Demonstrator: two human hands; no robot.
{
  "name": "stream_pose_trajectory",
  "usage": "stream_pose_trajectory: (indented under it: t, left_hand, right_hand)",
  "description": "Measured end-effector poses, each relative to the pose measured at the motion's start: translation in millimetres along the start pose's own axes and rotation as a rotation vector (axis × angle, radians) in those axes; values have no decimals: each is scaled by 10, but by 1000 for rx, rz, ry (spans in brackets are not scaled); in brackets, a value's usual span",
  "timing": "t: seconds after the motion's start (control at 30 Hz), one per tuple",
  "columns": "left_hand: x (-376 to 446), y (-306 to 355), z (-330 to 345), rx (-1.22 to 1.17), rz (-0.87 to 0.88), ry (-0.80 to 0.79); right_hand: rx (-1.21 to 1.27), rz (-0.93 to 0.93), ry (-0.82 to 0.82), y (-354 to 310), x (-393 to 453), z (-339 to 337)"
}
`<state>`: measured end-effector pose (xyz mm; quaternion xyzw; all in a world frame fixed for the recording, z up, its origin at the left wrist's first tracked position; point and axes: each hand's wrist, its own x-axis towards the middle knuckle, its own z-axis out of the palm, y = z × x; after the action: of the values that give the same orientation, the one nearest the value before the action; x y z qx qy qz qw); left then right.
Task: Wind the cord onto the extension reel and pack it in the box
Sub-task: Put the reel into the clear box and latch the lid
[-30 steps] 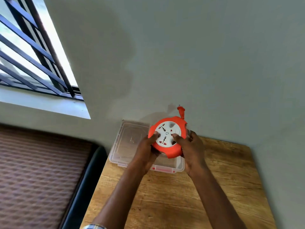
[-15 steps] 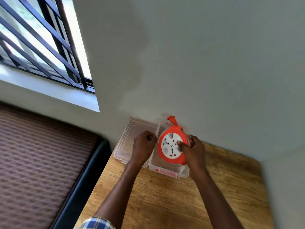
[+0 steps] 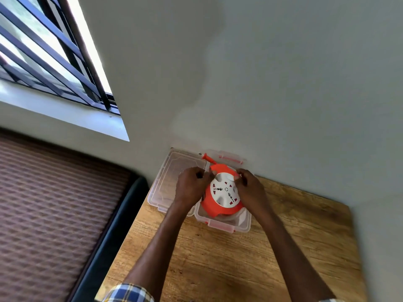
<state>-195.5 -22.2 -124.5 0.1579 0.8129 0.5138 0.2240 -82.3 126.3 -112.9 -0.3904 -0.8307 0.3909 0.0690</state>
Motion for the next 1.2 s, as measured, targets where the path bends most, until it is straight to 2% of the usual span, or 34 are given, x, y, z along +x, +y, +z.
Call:
stream_pose_trajectory:
  t: [0.07,0.17,0.27,0.33,0.47,0.6,0.8,1.0,1.2]
  left_hand:
    - [-2,25,39,64,5,78]
    - [22,89,131,146,46,147]
    - [41,129,224,234,58,127]
    - [51,108,303,278,61,93]
    - [58,95,445,324,67,26]
    - [111,103,480,422,96,-2]
    - [100,22,497,534,187,44]
    - [58,-132,426,400,202,97]
    - [1,-326,316,286,180,57]
  right_hand:
    - [-98,-114,4,4,-84,55]
    - [-60,-186,-146,35,-216,116]
    - [88,-211,-312,73,-344,133]
    - [48,-221,-341,125,-390,159]
    - [-189,-196,-150,239,-432,285]
    - [-282,-181,-45,259,-457,406]
    - [-416,-107,-71,157,-442,510]
    - [-404,-49,-82,3,-404,519]
    - [-482,-42,-68,-152,-427,513]
